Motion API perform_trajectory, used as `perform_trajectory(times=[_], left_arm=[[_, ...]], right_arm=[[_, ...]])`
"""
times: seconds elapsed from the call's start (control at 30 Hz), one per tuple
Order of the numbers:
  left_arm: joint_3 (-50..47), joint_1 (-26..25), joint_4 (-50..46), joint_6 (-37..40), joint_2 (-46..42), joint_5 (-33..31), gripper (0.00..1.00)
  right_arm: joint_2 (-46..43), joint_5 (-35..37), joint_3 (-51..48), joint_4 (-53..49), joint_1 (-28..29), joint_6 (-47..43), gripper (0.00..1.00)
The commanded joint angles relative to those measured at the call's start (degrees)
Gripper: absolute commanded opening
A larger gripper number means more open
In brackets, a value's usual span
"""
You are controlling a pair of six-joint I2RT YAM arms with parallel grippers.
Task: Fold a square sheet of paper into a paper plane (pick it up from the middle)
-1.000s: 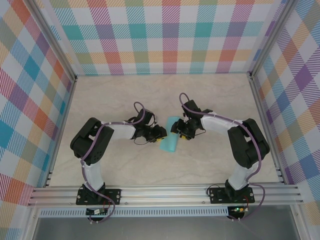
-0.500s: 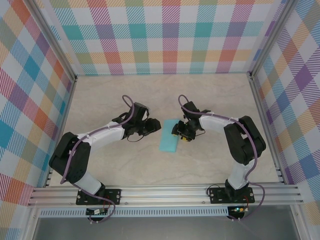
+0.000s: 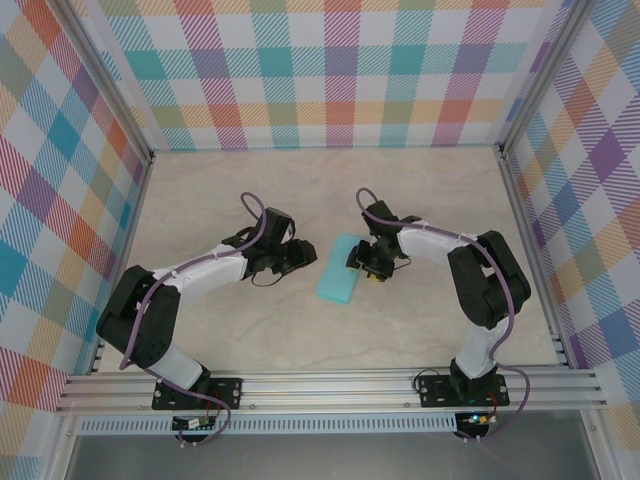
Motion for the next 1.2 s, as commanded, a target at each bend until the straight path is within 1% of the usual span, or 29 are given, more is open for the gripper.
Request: perform_trajectory(times=[0.0, 0.17, 0.5, 0.67, 0.77, 0.87, 0.97, 1.07, 1.17], left_arm=[[-0.7, 0.3, -0.4, 0.5, -0.2, 0.6, 0.4], [-0.6, 0.3, -0.3, 0.6, 0.3, 0.8, 0.4], [0.0, 0.3, -0.1, 0.6, 1.0, 1.4, 0.4], [0.1, 0.3, 0.1, 0.6, 1.1, 1.8, 0.4], [0.2, 0.4, -0.1, 0.6, 1.1, 1.8, 0.4], [0.1, 0.3, -0.2, 0.6, 1.0, 1.6, 0.4], [0.3, 0.3, -0.3, 0.7, 1.1, 1.8, 0.4], [0.3, 0.3, -0.2, 0.6, 1.2, 1.8, 0.4], [0.3, 0.4, -0.2, 0.6, 1.2, 1.8, 0.4]], right_arm=[[1.4, 0.3, 2.5, -3.1, -0.2, -3.0, 0.55], [2.2, -1.9, 3.9, -3.8, -0.2, -5.7, 0.55], [1.7, -4.8, 3.8, -3.8, -0.3, -8.1, 0.58], [3.1, -0.7, 5.3, -7.7, -0.2, -7.4, 0.59], [3.3, -0.7, 5.4, -8.0, -0.3, -7.4, 0.58], [3.5, 1.2, 5.8, -9.4, -0.2, -6.7, 0.59], [4.0, 0.6, 6.0, -9.1, -0.2, -6.7, 0.59], [3.3, 2.5, 5.5, -9.9, -0.2, -5.5, 0.59], [2.2, 1.6, 4.4, -8.8, -0.2, -5.7, 0.6]])
